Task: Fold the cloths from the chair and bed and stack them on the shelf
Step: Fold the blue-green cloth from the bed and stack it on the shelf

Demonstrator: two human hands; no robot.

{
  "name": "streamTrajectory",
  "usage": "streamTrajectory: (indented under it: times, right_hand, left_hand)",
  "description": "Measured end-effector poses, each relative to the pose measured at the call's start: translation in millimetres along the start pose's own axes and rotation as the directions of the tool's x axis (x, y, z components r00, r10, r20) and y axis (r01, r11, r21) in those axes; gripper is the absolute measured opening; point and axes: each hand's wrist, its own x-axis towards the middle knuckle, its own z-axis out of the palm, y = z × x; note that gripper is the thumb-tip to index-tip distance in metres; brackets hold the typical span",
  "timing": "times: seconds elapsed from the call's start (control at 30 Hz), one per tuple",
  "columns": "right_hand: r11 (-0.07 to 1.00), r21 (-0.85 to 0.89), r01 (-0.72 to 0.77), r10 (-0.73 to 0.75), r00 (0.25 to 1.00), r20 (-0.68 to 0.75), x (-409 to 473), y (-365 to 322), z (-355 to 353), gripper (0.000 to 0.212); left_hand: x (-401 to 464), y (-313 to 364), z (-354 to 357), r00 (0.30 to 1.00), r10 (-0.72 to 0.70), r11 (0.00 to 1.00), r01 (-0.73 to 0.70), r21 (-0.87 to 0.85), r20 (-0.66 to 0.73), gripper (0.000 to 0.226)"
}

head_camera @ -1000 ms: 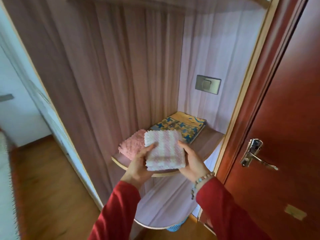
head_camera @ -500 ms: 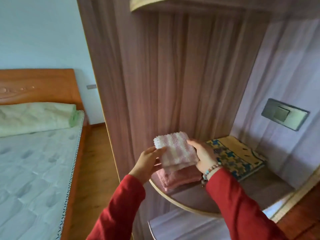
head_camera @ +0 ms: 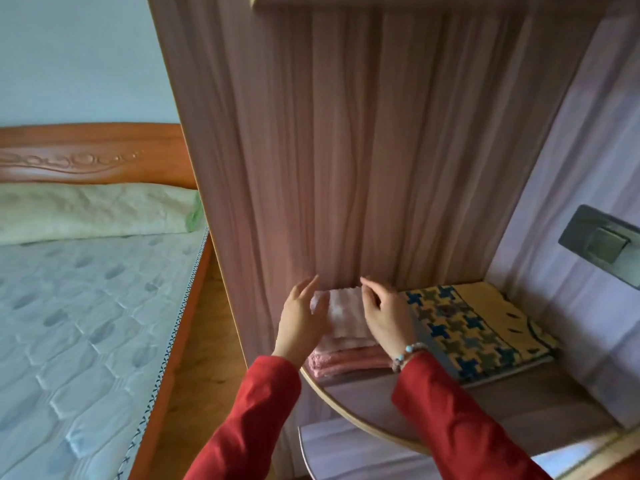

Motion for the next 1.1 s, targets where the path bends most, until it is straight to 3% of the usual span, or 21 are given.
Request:
streamTrajectory:
  times: [0.1, 0.2, 0.27, 0.33, 0.43, 0.53, 0.6, 0.7, 0.77, 0.9, 1.1]
  right_hand:
    - [0.996, -0.072, 0.043, -0.025, 0.971, 0.236, -11.3, 16.1, 20.3, 0.041]
    - [0.991, -0.102, 0.087, -0.051, 0.949, 0.310, -18.0, 38.7, 32.3, 0.105]
    - [0.988, -0.118, 0.101, -0.056, 0.940, 0.336, -16.8, 49.7, 36.5, 0.119]
    - [0.986, -0.137, 0.095, -0.039, 0.931, 0.364, -17.4, 44.7, 32.0, 0.104]
    - [0.988, -0.130, 0.078, -0.026, 0.931, 0.363, -12.4, 35.4, 24.6, 0.050]
    - [0.996, 0.070, 0.064, -0.074, 0.984, 0.161, -5.3, 14.1, 13.2, 0.028]
    - [0.960, 0.278, -0.027, 0.002, 0.996, 0.087, -2.0, -11.8, 6.8, 0.021]
    - [0.719, 0.620, -0.314, 0.154, 0.942, 0.299, -0.2, -62.0, 6.3, 0.016]
    - [0.585, 0.692, -0.424, 0.109, 0.886, 0.451, -5.4, -96.6, 14.5, 0.017]
    - [0.507, 0.677, -0.533, -0.042, 0.769, 0.637, -31.6, -156.9, 50.2, 0.019]
    - [0.525, 0.596, -0.607, -0.250, 0.560, 0.790, -98.5, -253.1, 118.9, 0.021]
  left_hand:
    - [-14.5, -6.4, 25.8, 0.987, 0.032, 0.985, -0.058, 0.163, 0.158, 0.052]
    - [-29.7, -21.6, 44.2, 0.984, 0.006, 0.970, -0.049, 0.238, 0.177, 0.086]
    - [-33.0, -29.8, 52.4, 0.989, 0.018, 0.978, -0.047, 0.204, 0.145, 0.090]
    - [-34.2, -28.4, 52.2, 0.986, 0.021, 0.986, -0.047, 0.160, 0.166, 0.087]
    - [-34.5, -14.5, 35.4, 0.987, -0.050, 0.999, 0.049, 0.013, 0.156, 0.063]
    - [-35.0, -3.7, -2.5, 0.989, -0.149, 0.970, 0.150, -0.189, 0.019, 0.037]
    - [-37.4, 2.4, -37.8, 0.970, -0.241, 0.881, 0.200, -0.428, -0.043, 0.024]
    - [-49.4, 4.4, -94.0, 0.930, -0.361, 0.690, 0.215, -0.691, -0.071, 0.023]
    - [-64.4, 0.8, -131.1, 0.909, -0.400, 0.605, 0.164, -0.779, -0.119, 0.025]
    - [-113.6, -9.2, -205.2, 0.860, -0.445, 0.574, 0.061, -0.817, -0.249, 0.024]
    - [-210.8, -33.1, -310.0, 0.684, -0.567, 0.595, -0.044, -0.802, -0.459, 0.023]
